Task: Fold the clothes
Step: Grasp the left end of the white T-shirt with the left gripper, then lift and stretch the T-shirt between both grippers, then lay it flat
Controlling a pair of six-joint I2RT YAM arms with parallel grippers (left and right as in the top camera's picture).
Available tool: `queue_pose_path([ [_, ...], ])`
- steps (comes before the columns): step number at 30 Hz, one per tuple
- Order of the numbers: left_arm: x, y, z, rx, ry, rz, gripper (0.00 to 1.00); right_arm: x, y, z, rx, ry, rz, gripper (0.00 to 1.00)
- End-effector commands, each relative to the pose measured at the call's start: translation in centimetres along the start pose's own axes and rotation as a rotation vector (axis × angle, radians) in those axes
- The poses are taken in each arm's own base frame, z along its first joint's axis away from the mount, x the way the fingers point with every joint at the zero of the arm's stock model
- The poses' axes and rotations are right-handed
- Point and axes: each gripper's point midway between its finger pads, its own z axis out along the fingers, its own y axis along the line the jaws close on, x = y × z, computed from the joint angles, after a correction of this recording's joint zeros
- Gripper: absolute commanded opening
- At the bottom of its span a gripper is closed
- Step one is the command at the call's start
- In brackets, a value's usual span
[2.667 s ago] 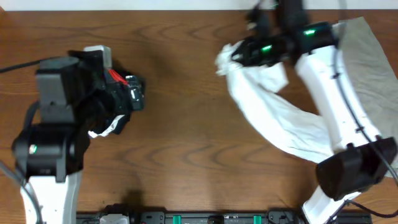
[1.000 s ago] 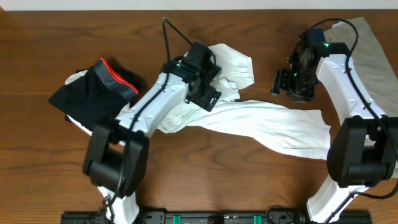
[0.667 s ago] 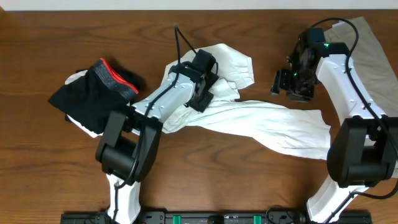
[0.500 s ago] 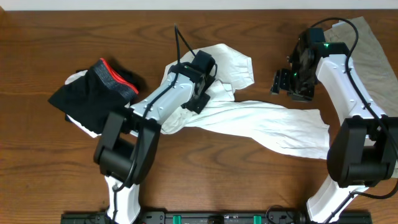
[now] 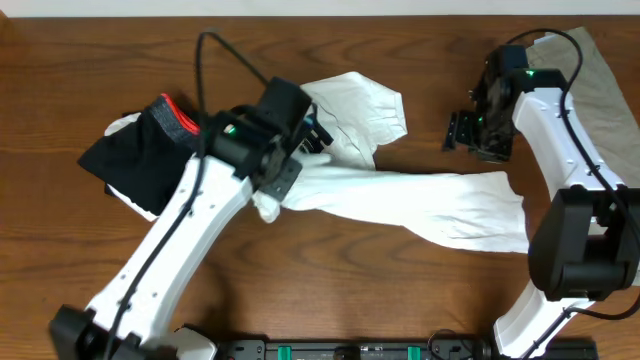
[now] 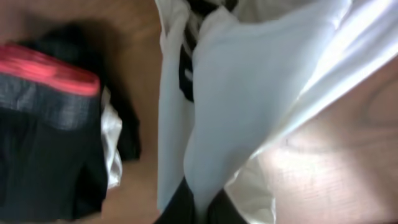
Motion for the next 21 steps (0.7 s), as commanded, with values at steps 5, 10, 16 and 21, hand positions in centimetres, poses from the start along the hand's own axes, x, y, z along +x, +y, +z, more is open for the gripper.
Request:
queue_pose_path([
  [5, 2.9, 2.5, -2.6, -0.122, 0.020, -0.149, 0.06, 0.7, -2.7, 0.8, 0.052, 0.026, 0.042, 0.70],
  [10, 2.5, 3.3, -3.5, -0.154, -0.041, -0.207, 0.06, 2.4, -3.5, 2.2, 0.064, 0.080, 0.028, 0.71],
  [16, 2.2, 3.3, -3.5, -0.154, -0.054, -0.210, 0.06, 3.6, -4.9, 5.3, 0.093, 0.073, 0.040, 0.81],
  [21, 1.9, 3.3, -3.6, -0.154, -0.065, -0.212, 0.06, 3.8, -3.5, 7.1, -0.016, 0.057, 0.018, 0.15],
])
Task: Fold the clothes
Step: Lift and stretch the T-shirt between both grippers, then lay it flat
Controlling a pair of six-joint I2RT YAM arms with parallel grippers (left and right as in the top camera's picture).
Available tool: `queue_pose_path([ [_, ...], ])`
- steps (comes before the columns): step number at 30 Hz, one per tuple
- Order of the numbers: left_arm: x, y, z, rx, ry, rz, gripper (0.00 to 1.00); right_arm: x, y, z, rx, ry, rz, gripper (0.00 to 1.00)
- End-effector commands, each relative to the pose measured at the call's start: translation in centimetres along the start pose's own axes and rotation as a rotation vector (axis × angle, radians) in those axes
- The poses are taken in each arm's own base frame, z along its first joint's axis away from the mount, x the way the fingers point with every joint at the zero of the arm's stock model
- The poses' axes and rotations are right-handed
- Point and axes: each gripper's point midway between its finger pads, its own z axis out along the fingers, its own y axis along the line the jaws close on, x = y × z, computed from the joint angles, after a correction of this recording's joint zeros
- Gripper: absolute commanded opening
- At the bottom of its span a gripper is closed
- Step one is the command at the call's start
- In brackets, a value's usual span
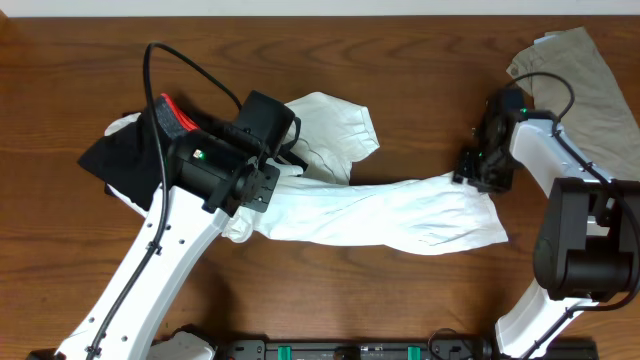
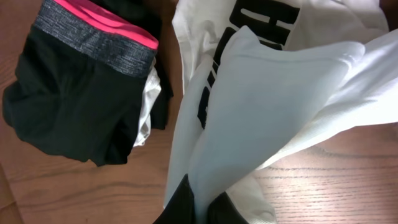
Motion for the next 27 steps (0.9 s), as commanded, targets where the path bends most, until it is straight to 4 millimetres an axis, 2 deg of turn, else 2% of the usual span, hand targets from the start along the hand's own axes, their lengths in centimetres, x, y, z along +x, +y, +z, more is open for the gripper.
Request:
queue_pose_path([
  [1, -0.5, 0.7, -0.5, -0.023, -0.030, -0.028, 0.06, 0.1, 1.5, 0.0, -0.112, 0.007, -0.023, 0.06],
  [2, -0.6, 0.7, -0.5, -0.025, -0.036, -0.030, 0.06, 0.0, 2.1, -0.4, -0.142, 0.003, -0.028, 0.01],
  [4, -1.0, 0.9, -0.6, -0.035, -0.054, -0.036, 0.06, -0.6, 2.9, -1.5, -0.183, -0.017, -0.034, 0.01],
  [7, -1.7, 1.7, -1.4, -0.065, -0.092, -0.049, 0.06, -1.8, 4.7, -4.8, -0.268, -0.093, -0.107, 0.01],
  [10, -2.9, 2.5, -3.4, -0.074, -0.156, -0.075, 0.06, -3.2, 5.9, -10.0, -0.313, -0.233, -0.191, 0.01],
  [14, -4.3, 3.7, -7.1, -0.066, -0.281, -0.122, 0.06, -3.7, 6.2, -17.3, -0.307, -0.445, -0.252, 0.01],
  [17, -4.8, 5.2, -10.0, -0.094, -0.369, -0.163, 0.06, -3.8, 4.1, -21.5, -0.199, -0.597, -0.206, 0.01],
  [21, -4.7, 7.9, -14.2, -0.156, -0.498, -0.234, 0.06, -3.4, -1.9, -27.1, 0.023, -0.804, 0.044, 0.01],
  [24, -4.4, 8.8, -16.3, -0.155, -0.568, -0.268, 0.06, -2.6, -3.6, -29.0, 0.047, -0.857, 0.094, 0.01],
  [27, -3.7, 9.3, -17.7, -0.148, -0.613, -0.290, 0.06, -1.8, -5.0, -29.2, 0.045, -0.847, 0.165, 0.01],
])
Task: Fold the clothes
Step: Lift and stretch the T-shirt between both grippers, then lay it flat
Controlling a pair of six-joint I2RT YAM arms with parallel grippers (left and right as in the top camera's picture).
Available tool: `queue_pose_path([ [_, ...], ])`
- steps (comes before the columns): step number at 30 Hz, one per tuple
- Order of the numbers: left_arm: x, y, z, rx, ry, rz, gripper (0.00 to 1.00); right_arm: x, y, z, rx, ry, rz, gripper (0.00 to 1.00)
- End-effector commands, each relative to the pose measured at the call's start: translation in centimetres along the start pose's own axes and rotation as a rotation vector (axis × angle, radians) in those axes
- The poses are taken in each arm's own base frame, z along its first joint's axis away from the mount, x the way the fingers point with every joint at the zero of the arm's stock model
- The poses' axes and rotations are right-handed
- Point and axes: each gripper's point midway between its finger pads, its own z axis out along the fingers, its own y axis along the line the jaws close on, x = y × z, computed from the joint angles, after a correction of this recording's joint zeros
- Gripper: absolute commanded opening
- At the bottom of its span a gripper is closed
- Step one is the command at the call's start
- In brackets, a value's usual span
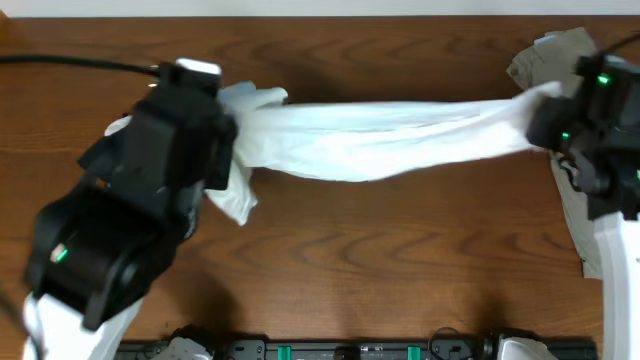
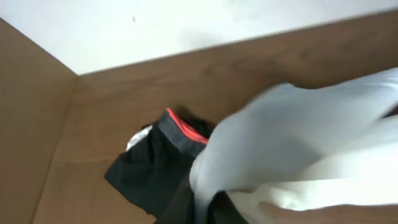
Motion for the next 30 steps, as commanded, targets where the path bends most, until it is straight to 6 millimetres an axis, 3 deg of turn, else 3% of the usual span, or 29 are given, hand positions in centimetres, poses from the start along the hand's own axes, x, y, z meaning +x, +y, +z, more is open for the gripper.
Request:
queue_pose_path([
  [1, -0.6, 2.1, -2.0, -0.053, -0.066, -0.049, 0.06, 0.0, -3.3, -0.8, 0.130, -0.012, 0.109, 0.01],
  [7, -0.5, 1.7, -3.8, 0.032, -0.104, -0.071, 0.07, 0.8, -1.9, -1.0, 0.032, 0.032, 0.076, 0.01],
  [11, -0.5, 1.0, -3.2, 0.052, -0.089, -0.057, 0.07, 1.4, -1.4, -0.9, -0.002, 0.060, 0.073, 0.01],
  [22, -1.4, -2.7, 4.5, 0.007, 0.051, 0.061, 0.06, 2.6, -1.6, 0.3, 0.015, 0.128, 0.116, 0.01],
  [26, -1.3, -2.3, 3.3, 0.013, 0.035, 0.042, 0.06, 2.4, -1.0, -0.1, -0.026, 0.116, 0.047, 0.01],
  [30, -1.3, -1.1, -0.4, 0.041, -0.045, 0.017, 0.06, 1.6, -0.6, -2.3, -0.046, 0.060, 0.043, 0.01],
])
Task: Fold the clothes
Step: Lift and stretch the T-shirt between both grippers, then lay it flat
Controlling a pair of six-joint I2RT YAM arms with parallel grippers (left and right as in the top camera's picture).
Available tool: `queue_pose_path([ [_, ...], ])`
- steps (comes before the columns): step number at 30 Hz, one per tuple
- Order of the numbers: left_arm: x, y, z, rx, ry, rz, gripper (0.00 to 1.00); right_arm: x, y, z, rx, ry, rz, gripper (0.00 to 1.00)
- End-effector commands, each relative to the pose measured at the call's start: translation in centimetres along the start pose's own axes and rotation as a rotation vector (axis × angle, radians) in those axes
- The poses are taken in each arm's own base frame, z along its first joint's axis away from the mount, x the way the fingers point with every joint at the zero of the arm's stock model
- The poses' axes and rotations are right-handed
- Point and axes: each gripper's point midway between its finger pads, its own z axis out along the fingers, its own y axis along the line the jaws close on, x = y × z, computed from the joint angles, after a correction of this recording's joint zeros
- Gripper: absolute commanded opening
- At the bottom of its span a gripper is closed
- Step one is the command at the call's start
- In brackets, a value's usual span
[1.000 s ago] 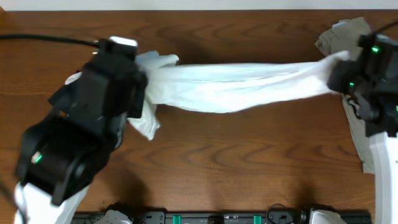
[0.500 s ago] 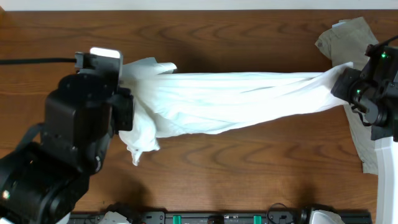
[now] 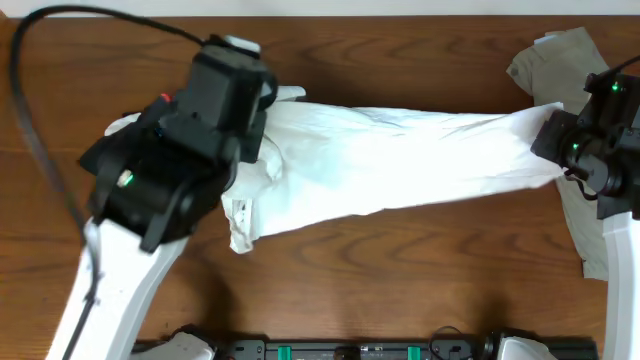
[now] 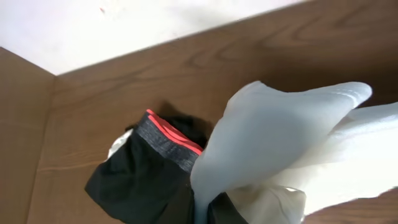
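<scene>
A white garment (image 3: 400,155) hangs stretched in the air across the table between both arms. My left gripper (image 4: 202,211) is shut on its left end, the cloth (image 4: 273,137) pinched between the dark fingers; overhead, the left arm (image 3: 215,100) covers that end. My right gripper (image 3: 560,140) is shut on the right end. A loose flap (image 3: 250,215) droops down at the left.
Folded black shorts with a grey and pink waistband (image 4: 165,140) lie at the far left, partly under the left arm (image 3: 110,150). A khaki garment (image 3: 565,55) lies at the right edge. A white wall (image 4: 124,25) bounds the table's back.
The garment is still held up between both grippers, but it now hangs wider and lower across the middle. The left arm has shifted a little to the right; the right gripper has lowered slightly.
At first the white garment lay crumpled on the table, my left gripper shut on its left part and the right gripper apart from it. Then the right gripper was at its right end. Then both arms held it stretched above the table, as now.
</scene>
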Motion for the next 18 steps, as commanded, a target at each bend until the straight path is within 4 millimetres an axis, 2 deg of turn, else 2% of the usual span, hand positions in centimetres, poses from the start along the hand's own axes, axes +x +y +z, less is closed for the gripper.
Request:
queue_pose_path([
  [1, -0.2, 2.2, -6.0, 0.020, -0.147, -0.054, 0.06, -0.9, 0.5, -3.3, -0.034, -0.086, -0.029, 0.01],
  [4, 0.9, 2.3, -10.1, 0.128, -0.234, -0.065, 0.06, -1.1, 0.8, -6.7, -0.051, -0.160, -0.034, 0.01],
  [8, 2.7, 2.3, -14.3, 0.262, -0.320, -0.077, 0.06, -0.5, 0.9, -10.3, -0.067, -0.225, -0.035, 0.02],
  [11, 3.8, 3.2, -16.3, 0.296, -0.365, -0.113, 0.06, 0.2, 0.9, -12.6, -0.077, -0.264, -0.031, 0.01],
  [14, 4.1, 3.6, -16.8, 0.294, -0.381, -0.123, 0.06, 0.9, 0.4, -13.6, -0.070, -0.275, 0.013, 0.01],
  [18, 2.9, 3.6, -15.2, 0.233, -0.355, -0.111, 0.06, 1.2, 0.2, -12.8, -0.056, -0.239, 0.036, 0.02],
])
